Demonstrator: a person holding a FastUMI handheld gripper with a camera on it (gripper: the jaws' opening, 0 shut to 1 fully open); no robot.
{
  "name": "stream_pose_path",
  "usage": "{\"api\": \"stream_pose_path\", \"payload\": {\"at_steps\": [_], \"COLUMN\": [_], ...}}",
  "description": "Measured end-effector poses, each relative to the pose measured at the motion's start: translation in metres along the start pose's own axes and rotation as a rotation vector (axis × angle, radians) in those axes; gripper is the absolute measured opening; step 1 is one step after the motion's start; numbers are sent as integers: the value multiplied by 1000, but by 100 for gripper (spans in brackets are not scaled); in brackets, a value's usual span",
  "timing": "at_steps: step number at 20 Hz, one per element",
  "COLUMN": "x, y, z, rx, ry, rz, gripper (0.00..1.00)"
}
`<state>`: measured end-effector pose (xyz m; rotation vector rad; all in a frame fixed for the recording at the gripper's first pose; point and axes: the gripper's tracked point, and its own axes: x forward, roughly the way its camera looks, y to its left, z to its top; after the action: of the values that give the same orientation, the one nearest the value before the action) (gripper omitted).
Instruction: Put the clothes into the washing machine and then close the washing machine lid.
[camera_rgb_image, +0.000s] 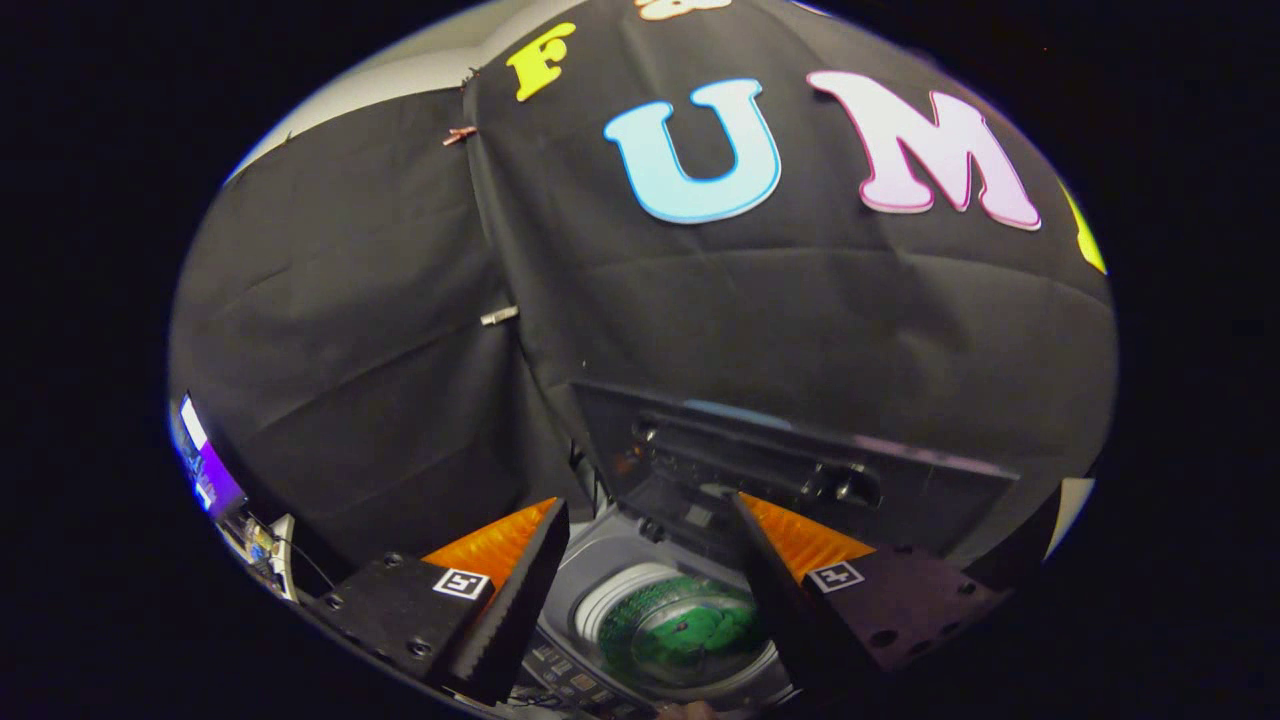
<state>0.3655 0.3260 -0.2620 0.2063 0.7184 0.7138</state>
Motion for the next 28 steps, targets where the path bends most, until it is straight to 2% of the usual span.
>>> {"api": "stream_pose_path", "payload": {"at_steps": [6, 14, 20, 28], "x": [-7, -15, -8, 6], "y": [-60, -115, -131, -146], "z": [40, 47, 42, 39], "rx": [55, 60, 48, 96], "ry": [-185, -246, -223, -190], "rz": [-213, -463, -553, -583], "gripper": [99, 99, 99, 99]}}
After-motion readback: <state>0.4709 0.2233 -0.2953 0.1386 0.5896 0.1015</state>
